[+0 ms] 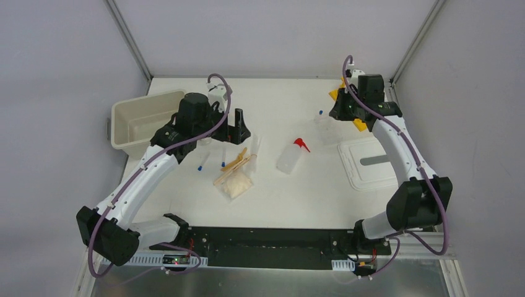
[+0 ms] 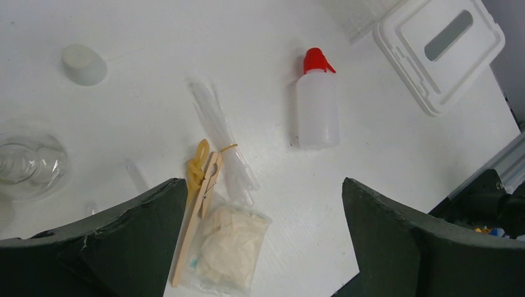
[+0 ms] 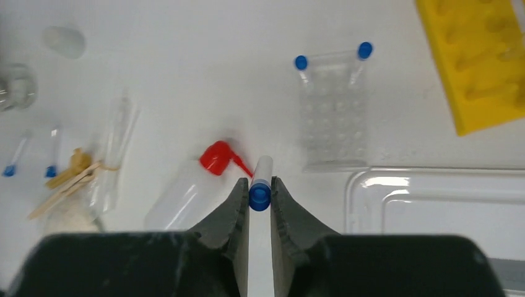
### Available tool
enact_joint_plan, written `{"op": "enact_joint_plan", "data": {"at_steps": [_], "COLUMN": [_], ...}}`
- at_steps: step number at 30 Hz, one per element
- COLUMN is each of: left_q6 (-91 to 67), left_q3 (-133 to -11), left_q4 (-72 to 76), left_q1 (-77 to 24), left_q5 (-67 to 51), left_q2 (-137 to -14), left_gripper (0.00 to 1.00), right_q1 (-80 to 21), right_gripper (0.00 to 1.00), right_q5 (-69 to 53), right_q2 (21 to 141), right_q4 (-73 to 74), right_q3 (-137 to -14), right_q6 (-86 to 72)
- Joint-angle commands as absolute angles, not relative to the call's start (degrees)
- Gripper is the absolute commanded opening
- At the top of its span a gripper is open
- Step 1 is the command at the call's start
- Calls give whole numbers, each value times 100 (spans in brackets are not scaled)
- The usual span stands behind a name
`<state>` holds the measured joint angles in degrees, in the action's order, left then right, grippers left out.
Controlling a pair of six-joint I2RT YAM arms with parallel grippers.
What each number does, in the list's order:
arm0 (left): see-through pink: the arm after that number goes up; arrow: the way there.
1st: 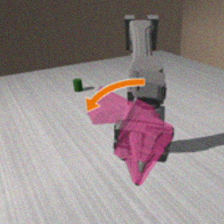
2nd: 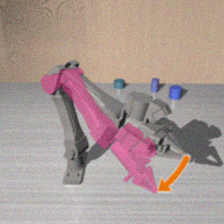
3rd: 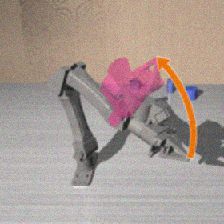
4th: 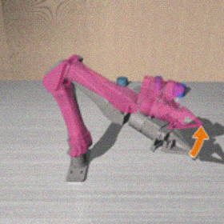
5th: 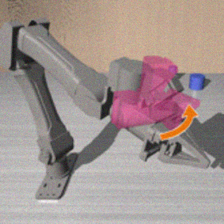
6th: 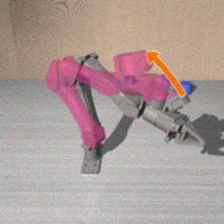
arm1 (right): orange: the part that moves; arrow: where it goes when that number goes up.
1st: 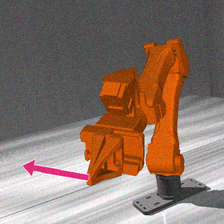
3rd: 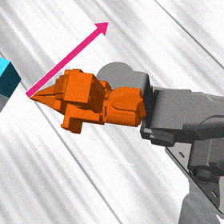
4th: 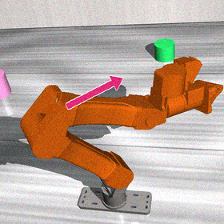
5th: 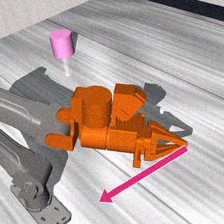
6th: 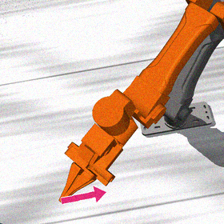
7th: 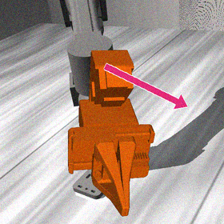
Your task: Organize the chemistry lab equipment
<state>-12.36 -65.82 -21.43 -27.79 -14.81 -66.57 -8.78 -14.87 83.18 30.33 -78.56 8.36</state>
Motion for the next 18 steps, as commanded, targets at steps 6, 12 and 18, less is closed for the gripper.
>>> {"op": "enact_joint_plan", "data": {"at_steps": [6,12,18], "left_q6": [-1568,-1548,-1529], "left_q3": [-6514,-6513,-6521], "left_q4": [-2136,-2124,-2103], "left_q1": [-2414,-2348,-2303], "left_q5": [-1570,-1573,-1582], "left_q2": [-6597,-6596,-6638], "left_gripper": [99,99,99], "right_q1": [-916,-916,-925], "right_gripper": [0,0,0], "right_q5": [152,207,161], "right_q2": [9215,9690,9963], "right_q4": [1213,956,884], "right_q3": [-7602,-7685,-7740], "right_q6": [1239,1281,1356]}}
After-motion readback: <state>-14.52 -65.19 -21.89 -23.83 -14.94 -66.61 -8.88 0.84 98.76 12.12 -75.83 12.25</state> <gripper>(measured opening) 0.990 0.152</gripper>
